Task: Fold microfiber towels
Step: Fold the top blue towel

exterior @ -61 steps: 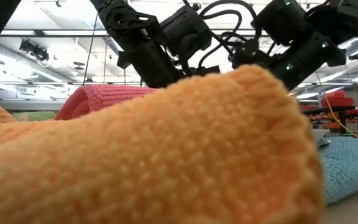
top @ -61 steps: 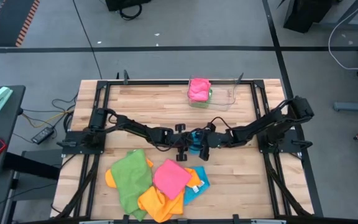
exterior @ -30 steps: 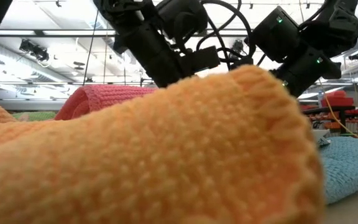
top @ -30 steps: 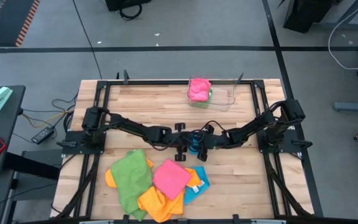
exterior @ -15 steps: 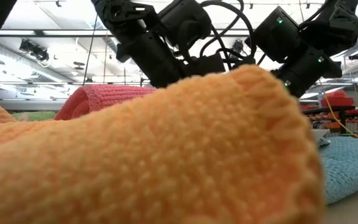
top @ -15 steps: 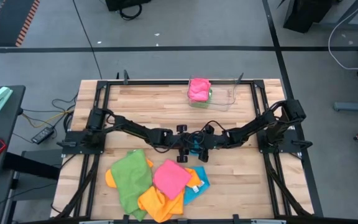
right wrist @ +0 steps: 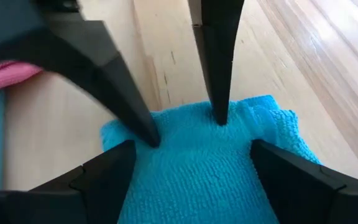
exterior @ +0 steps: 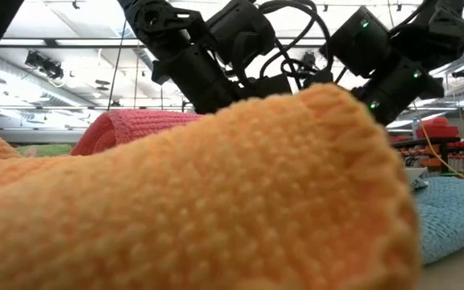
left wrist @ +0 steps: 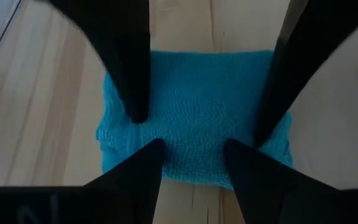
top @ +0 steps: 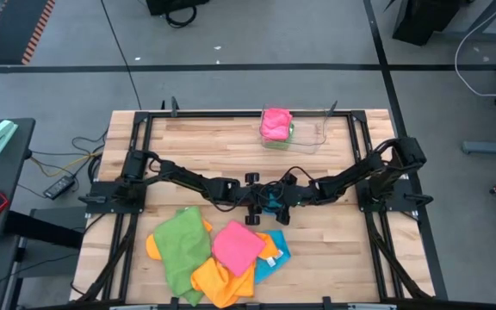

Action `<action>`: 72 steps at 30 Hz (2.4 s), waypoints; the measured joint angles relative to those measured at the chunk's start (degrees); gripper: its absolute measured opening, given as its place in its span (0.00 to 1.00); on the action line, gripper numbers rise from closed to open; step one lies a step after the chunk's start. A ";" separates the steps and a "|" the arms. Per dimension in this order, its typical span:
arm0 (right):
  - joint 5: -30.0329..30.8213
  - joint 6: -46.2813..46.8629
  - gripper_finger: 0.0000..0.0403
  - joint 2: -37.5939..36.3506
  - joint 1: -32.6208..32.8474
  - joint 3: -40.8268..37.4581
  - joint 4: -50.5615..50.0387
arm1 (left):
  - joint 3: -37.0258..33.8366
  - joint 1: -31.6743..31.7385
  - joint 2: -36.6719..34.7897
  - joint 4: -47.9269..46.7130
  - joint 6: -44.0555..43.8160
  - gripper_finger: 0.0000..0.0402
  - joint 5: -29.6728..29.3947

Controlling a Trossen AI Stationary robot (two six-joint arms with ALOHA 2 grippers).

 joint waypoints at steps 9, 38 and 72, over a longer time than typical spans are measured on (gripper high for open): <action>2.42 -0.33 0.83 -8.75 2.29 -0.08 -6.20 | 0.00 0.00 0.00 -0.40 0.04 0.44 0.04; 8.75 -4.57 0.83 4.58 2.58 0.36 5.90 | -0.11 0.00 0.00 -0.61 0.04 0.43 0.04; 8.54 -4.36 0.98 6.99 1.75 -4.56 17.84 | -0.11 -0.02 0.00 -0.63 0.03 0.44 0.04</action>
